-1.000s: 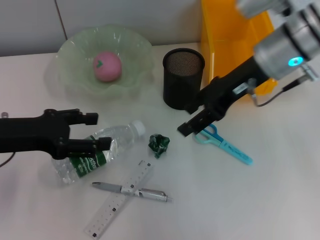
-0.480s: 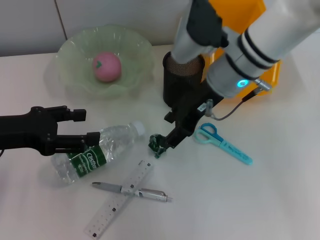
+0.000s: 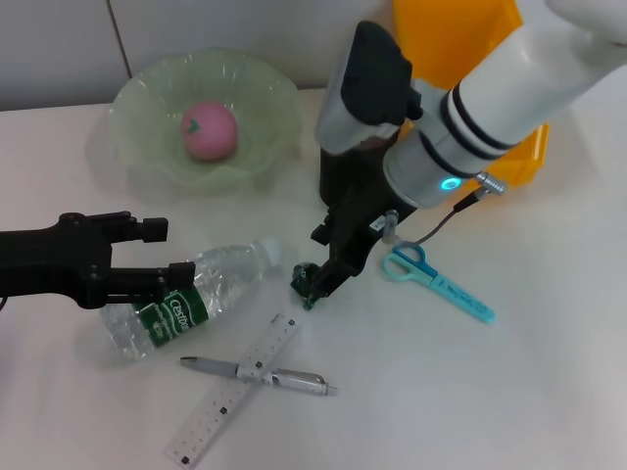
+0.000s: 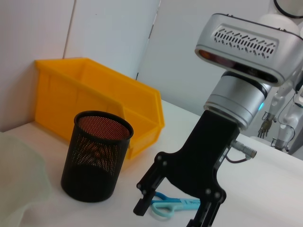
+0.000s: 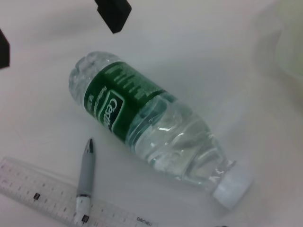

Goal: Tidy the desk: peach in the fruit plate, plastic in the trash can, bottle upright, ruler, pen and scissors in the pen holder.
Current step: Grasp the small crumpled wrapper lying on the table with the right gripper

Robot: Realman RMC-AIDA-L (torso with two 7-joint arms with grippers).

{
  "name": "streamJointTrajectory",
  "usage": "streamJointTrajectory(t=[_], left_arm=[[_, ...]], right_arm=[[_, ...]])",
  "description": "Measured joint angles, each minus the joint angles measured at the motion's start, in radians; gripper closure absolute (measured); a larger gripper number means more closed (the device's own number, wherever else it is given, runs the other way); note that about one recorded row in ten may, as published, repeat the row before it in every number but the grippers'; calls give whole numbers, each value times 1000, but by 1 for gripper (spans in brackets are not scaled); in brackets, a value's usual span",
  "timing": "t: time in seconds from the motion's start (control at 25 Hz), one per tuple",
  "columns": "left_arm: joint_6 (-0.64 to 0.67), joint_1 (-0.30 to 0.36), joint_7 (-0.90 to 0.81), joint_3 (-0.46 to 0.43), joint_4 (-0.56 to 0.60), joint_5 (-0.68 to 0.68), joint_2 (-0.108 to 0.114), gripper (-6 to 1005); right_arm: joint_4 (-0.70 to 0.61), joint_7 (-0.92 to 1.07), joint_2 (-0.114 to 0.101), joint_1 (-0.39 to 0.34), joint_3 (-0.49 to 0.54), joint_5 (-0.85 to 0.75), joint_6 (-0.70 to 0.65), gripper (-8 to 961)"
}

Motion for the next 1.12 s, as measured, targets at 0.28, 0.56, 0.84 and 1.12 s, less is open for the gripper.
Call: streamJointTrajectory(t=[0.28, 0.56, 0.84, 1.12], left_arm=[[3, 1, -1, 0, -1, 0, 0, 158], [5, 1, -1, 0, -2, 0, 0, 158], [5, 1, -1, 0, 0, 0, 0, 158], [4, 1, -3, 0, 2, 0, 1, 158]], right_arm=[[30, -2, 2, 2, -83, 31, 56, 291], [39, -13, 4, -2, -95, 46, 89, 293], [61, -16, 5, 2, -138, 62, 120, 295], [63, -17, 5, 0, -159, 81, 140, 297]])
